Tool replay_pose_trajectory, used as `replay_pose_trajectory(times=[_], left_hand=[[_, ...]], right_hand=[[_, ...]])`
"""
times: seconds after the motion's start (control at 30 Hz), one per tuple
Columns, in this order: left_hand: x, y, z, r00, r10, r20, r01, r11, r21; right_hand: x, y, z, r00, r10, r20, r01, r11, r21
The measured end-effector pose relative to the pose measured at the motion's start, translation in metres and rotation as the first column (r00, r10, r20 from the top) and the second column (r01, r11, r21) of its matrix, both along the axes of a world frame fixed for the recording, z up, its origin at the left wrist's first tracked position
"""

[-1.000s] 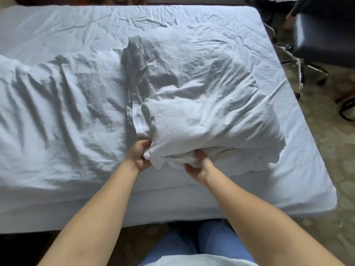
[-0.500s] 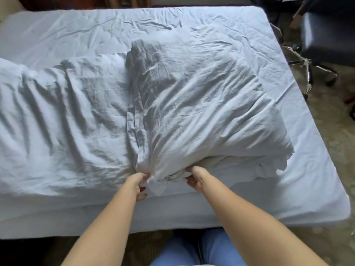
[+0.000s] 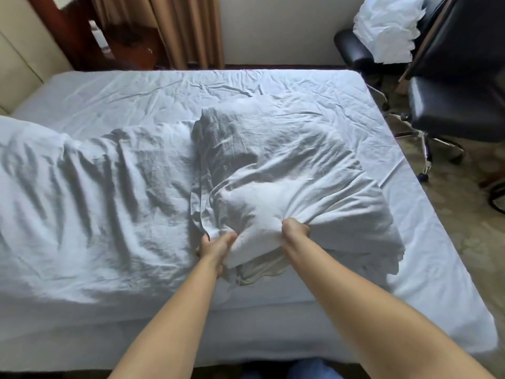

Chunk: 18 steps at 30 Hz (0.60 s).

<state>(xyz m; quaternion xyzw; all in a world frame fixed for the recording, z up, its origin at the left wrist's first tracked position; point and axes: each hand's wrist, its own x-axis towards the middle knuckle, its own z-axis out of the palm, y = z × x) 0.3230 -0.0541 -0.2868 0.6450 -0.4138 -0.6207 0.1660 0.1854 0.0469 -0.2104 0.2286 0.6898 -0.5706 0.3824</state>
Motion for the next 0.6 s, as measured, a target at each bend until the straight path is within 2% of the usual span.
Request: replay_pose_trajectory(times=[0.07, 0.13, 0.23, 0.3, 0.37, 0.43, 0.47, 0.53, 0.6], left_hand=[[0.0, 0.01, 0.036, 1.0, 0.007, 0.018, -0.006, 0.998, -0.06], [0.01, 0.013, 0.042, 0.974, -0.038, 0.221, 0.076, 0.983, -0.165], [0.035, 0.022, 0.031, 0.842, -0.093, 0.532, 0.212, 0.963, -0.167], [0.043, 0.03, 0.033, 0.792, -0.083, 0.605, 0.237, 0.955, -0.179], [0.043, 0.034, 0.041, 0.752, -0.111, 0.65, 0.307, 0.931, -0.197], [0.037, 0.036, 0.05, 0.697, -0.147, 0.702, 0.369, 0.913, -0.174], [0.033, 0.039, 0.054, 0.663, -0.162, 0.73, 0.386, 0.911, -0.149], [0.022, 0.046, 0.066, 0.579, -0.172, 0.797, 0.438, 0.89, -0.126], [0.015, 0.055, 0.077, 0.501, -0.167, 0.849, 0.525, 0.839, -0.145]], right_hand=[[0.015, -0.002, 0.007, 0.992, 0.058, -0.11, -0.046, 0.993, 0.108], [0.042, 0.004, -0.003, 0.974, 0.175, -0.146, -0.15, 0.975, 0.166], [0.054, 0.026, -0.025, 0.929, 0.371, 0.011, -0.365, 0.908, 0.206], [0.039, 0.039, -0.028, 0.833, 0.552, 0.034, -0.539, 0.796, 0.276], [0.02, 0.046, -0.019, 0.688, 0.72, -0.092, -0.591, 0.629, 0.505], [0.0, 0.052, -0.004, 0.501, 0.819, -0.281, -0.458, 0.526, 0.717], [-0.01, 0.054, 0.002, 0.37, 0.856, -0.362, -0.399, 0.499, 0.769], [-0.025, 0.059, 0.007, 0.103, 0.932, -0.348, -0.451, 0.355, 0.819], [-0.033, 0.065, 0.006, -0.064, 0.977, -0.203, -0.595, 0.126, 0.794]])
